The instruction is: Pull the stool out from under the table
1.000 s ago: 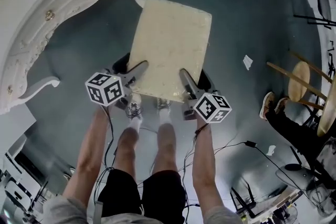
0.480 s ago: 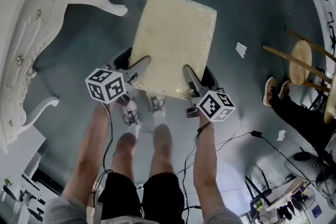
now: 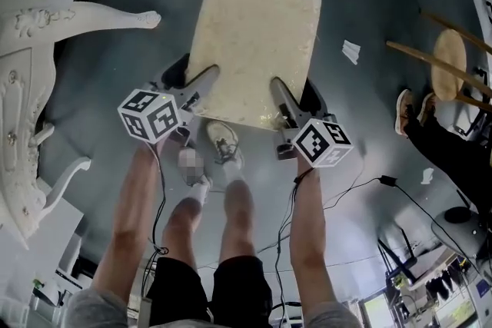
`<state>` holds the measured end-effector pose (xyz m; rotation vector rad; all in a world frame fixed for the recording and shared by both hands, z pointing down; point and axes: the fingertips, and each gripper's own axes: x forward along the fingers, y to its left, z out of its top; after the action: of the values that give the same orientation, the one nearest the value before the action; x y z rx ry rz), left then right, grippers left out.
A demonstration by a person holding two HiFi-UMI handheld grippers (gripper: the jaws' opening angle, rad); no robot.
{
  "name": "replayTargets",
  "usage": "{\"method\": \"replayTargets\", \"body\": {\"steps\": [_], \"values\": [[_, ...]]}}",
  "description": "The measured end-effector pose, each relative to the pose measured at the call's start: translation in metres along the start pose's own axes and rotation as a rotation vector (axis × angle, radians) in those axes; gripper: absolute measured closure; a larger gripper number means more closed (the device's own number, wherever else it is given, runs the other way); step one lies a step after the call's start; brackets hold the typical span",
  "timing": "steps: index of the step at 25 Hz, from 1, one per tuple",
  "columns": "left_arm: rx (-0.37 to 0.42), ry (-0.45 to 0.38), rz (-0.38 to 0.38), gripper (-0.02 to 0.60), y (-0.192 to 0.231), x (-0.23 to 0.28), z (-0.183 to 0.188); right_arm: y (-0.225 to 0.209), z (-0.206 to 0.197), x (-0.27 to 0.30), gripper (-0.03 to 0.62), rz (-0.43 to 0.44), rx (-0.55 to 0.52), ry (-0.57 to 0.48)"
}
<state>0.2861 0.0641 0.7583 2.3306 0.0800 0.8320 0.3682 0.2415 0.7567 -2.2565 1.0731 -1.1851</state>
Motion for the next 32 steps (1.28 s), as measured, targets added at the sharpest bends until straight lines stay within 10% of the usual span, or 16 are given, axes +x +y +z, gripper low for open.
{"method": "replayTargets", "body": {"steps": [32], "values": [[-0.026,0.147,-0.027,0.238,0.010,-0.007,-0.090,-0.027,-0.089,-0.021,0.210,0.031,0.029,0.054]]}}
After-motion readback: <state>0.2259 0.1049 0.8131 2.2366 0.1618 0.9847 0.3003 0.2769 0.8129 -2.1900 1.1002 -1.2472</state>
